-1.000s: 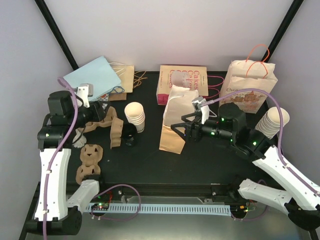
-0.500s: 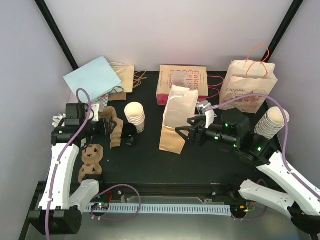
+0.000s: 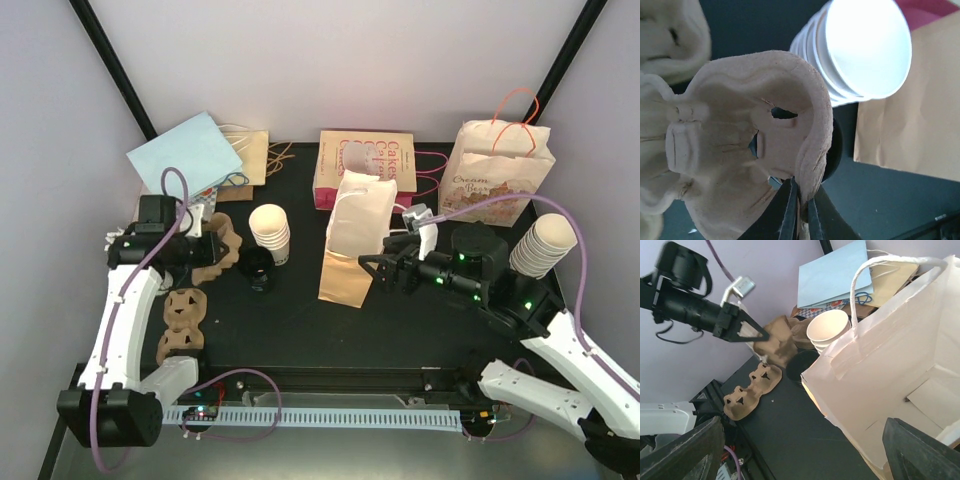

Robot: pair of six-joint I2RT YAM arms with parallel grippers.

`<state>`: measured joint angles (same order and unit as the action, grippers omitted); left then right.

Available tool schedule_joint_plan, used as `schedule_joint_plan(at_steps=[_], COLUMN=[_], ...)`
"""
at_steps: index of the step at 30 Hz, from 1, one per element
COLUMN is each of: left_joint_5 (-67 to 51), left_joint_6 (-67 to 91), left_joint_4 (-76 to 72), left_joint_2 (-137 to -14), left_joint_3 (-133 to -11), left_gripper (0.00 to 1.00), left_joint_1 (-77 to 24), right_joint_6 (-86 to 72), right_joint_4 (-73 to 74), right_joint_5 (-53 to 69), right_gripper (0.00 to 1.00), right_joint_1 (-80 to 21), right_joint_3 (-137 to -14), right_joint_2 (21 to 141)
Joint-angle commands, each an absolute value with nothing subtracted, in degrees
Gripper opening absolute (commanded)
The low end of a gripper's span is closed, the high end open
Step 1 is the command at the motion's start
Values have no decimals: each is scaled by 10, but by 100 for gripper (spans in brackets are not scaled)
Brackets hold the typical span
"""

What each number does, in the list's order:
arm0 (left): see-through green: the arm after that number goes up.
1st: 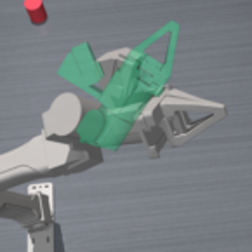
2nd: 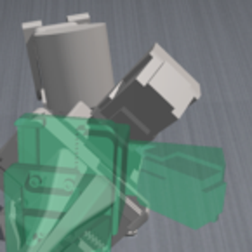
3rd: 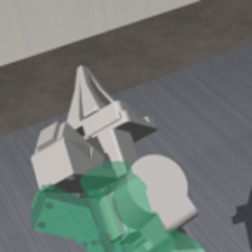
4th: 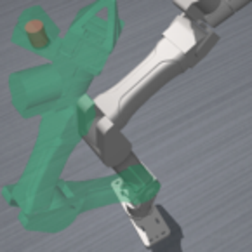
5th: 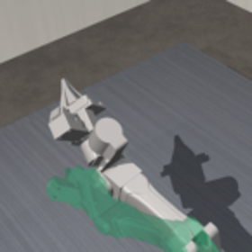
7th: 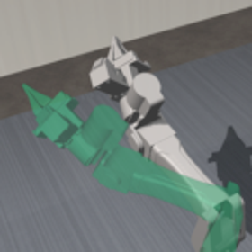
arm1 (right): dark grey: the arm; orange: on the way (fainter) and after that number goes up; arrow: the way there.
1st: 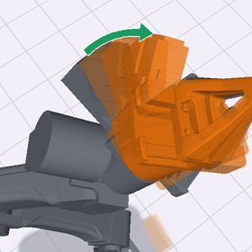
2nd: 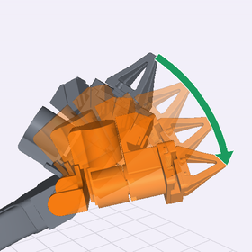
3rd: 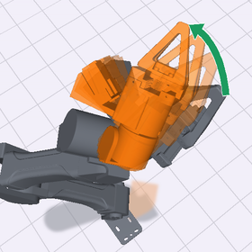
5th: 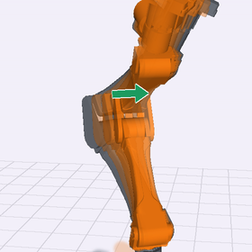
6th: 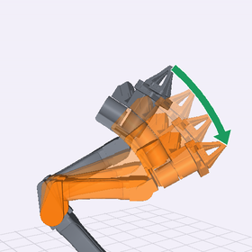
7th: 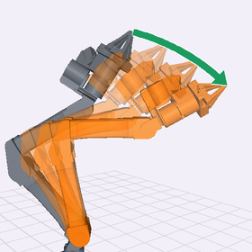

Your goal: Pack the takeout coffee

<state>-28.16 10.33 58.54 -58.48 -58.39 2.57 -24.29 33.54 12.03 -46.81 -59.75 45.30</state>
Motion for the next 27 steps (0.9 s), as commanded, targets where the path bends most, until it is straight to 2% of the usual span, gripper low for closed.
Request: schedule_joint_plan(at_steps=[1,5,11,16,21,27], left_joint_5=[-190,-172,-218,-288,-373,-497], left_joint_6=[88,80,94,139,203,266], left_joint_4=[638,657,701,705,614,461], left_joint_2=[-559,-531,-490,-440,-371,-367], left_joint_3=[-686,-746,-796,-771,-752,-765], left_gripper=[4,4,3,2,2,2], left_joint_1=[29,29,27,8,7,7], right_joint_6=[-232,-231,-247,-266,-273,-251], right_joint_4=[346,346,356,371,386,407], right_joint_5=[97,87,22,-41,-108,-128], right_gripper=[89,91,92,94,95,96], right_joint_1=[-472,-472,-472,-471,-471,-471], right_joint_3=[-590,-588,-585,-573,-580,-620], right_joint_2=[440,439,441,431,414,407])
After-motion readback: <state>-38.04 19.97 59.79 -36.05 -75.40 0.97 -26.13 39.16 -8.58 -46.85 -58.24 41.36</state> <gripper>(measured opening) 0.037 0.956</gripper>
